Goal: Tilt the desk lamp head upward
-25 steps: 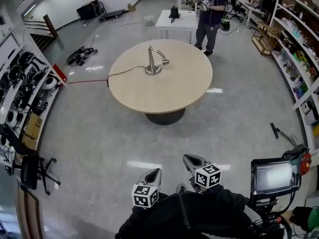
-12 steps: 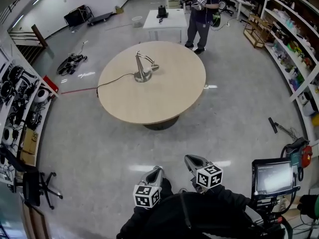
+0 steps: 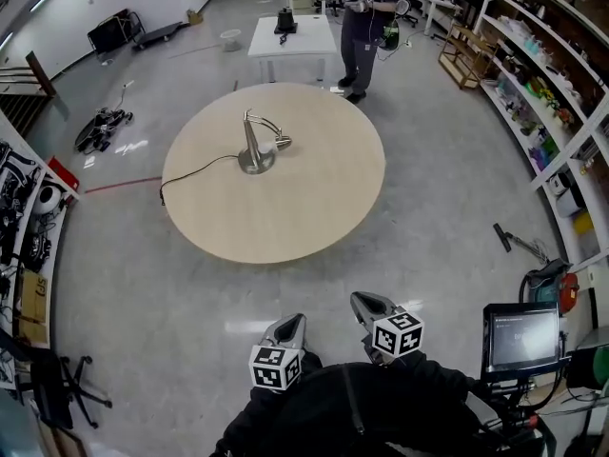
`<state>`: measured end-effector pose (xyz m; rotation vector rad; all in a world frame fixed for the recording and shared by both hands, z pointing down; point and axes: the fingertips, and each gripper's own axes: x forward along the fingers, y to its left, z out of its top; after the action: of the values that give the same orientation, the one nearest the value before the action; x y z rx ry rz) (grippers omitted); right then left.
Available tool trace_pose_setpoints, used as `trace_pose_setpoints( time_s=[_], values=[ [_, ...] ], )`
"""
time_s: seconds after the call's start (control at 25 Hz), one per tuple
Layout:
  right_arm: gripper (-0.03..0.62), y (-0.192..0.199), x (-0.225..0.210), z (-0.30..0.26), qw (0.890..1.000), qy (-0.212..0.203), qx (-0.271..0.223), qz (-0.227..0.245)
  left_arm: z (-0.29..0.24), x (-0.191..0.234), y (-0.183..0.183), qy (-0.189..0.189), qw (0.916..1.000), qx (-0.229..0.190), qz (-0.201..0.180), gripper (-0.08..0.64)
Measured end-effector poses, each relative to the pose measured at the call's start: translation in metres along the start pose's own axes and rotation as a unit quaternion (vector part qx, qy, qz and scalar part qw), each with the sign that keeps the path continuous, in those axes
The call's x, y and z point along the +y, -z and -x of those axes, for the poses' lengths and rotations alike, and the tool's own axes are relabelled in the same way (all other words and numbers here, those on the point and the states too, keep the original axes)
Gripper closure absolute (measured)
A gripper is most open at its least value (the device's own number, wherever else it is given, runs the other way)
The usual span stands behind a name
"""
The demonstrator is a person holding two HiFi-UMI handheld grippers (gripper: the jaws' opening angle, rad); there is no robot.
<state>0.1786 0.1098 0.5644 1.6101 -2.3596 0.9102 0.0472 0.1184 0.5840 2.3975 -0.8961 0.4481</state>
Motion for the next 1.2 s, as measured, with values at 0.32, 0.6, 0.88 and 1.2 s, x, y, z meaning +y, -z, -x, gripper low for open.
trace_pose_setpoints(
  time_s=[0.32, 0.6, 0.88, 1.2],
  values=[
    [0.588, -0.036, 0.006, -0.066, 1.0, 0.024, -0.002, 0.017, -0.016, 0.072, -0.028, 0.009, 0.9996, -0.01, 0.026, 0.554],
    [0.585, -0.056, 0.011, -0.114, 0.999, 0.032, 0.005, 0.019, -0.015, 0.128, -0.042, -0.004, 0.9987, -0.01, 0.05, 0.554],
    [0.502, -0.091, -0.016, -0.162, 0.999, 0.041, -0.005, 0.018, -0.028, 0.159, -0.059, -0.028, 0.998, 0.002, 0.056, 0.554],
    [0.5, -0.139, -0.034, -0.237, 1.0, -0.014, 0.0, 0.018, -0.064, 0.202, -0.113, -0.077, 0.9953, -0.008, 0.057, 0.554]
  ],
)
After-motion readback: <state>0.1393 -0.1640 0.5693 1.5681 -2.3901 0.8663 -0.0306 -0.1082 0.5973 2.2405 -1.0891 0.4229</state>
